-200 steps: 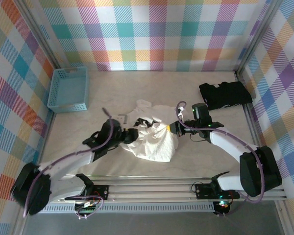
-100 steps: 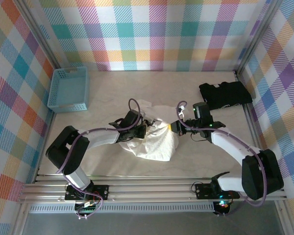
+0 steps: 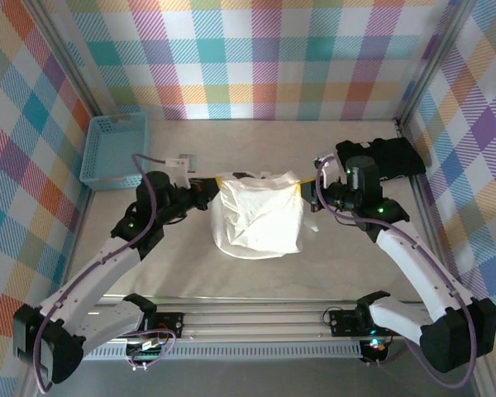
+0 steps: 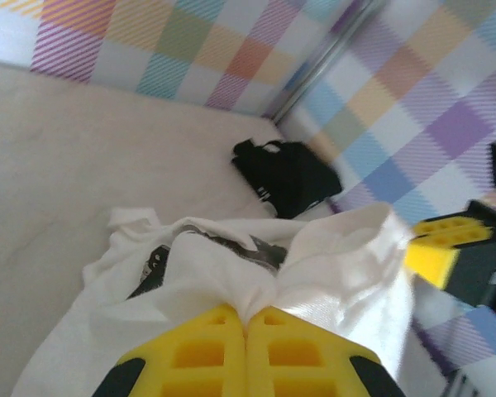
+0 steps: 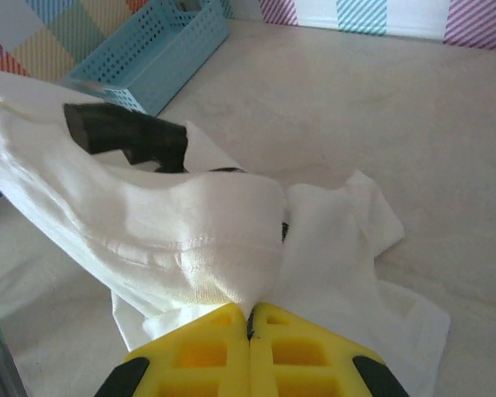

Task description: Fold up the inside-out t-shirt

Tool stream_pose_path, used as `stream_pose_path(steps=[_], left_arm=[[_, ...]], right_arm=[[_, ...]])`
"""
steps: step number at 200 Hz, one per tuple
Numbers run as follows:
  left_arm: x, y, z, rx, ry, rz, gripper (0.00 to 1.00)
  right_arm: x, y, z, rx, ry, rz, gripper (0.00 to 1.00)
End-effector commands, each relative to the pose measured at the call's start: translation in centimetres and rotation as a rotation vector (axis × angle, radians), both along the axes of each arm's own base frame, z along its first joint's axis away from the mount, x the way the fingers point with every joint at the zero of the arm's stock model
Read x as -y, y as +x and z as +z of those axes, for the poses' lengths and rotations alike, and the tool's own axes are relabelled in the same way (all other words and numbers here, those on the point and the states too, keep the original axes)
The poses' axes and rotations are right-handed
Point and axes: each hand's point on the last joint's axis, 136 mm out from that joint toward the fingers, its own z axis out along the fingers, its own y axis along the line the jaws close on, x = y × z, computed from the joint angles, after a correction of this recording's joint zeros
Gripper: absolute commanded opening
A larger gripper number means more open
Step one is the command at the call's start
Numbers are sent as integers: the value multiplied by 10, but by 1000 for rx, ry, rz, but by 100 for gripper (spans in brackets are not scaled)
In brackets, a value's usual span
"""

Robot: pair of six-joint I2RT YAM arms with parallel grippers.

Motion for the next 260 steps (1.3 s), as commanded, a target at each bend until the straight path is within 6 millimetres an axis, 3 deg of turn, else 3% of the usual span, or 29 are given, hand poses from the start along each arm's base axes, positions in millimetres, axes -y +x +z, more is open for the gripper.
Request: stream_pose_path(steps=[1,12,29,48,59,72,85,99,129,154,184,218,234,252,260], left_arm=[[0,-7,-10,-22,-42,-37,0],[-2,-9,-23,-29,-28,-28,0],[-13,-11,-62,-116,30,20,0],[-54,-8,-116,-256,201,233,0],[-81,-13,-146,-335,322,346,0],[-93,-19,-167,-379,412,372,0],[-87,-24,-179,-401,432,318,17],[-64,-28,-173,-369,377,196,35],[-23,-31,-125,-150,256,36,60],[13,-34,-100,-55,245,-116,67],[55,-47,-114,-43,406,-292,68],[65,-52,-144,-74,580,-327,73],[65,-43,-150,-78,608,-295,63],[75,-28,-140,-59,581,-263,32],[84,-23,-129,-53,541,-260,13]], right_arm=[[-12,-9,4,27,47,93,0],[-17,-12,-6,2,71,121,0],[-21,-16,-26,-59,79,147,0],[-19,-17,-47,-105,65,132,0],[-20,-19,-48,-99,76,145,0],[-23,-20,-42,-76,96,164,0],[-27,-20,-35,-56,113,189,0],[-32,-21,-29,-44,126,230,0],[-37,-24,-24,-37,134,276,0],[-37,-23,-19,-29,138,279,0],[-38,-19,-13,-47,138,265,0],[-38,-15,-9,-57,136,253,0],[-39,-13,-7,-60,141,254,0],[-42,-5,-5,-65,143,252,0],[-42,3,-5,-73,133,232,0]])
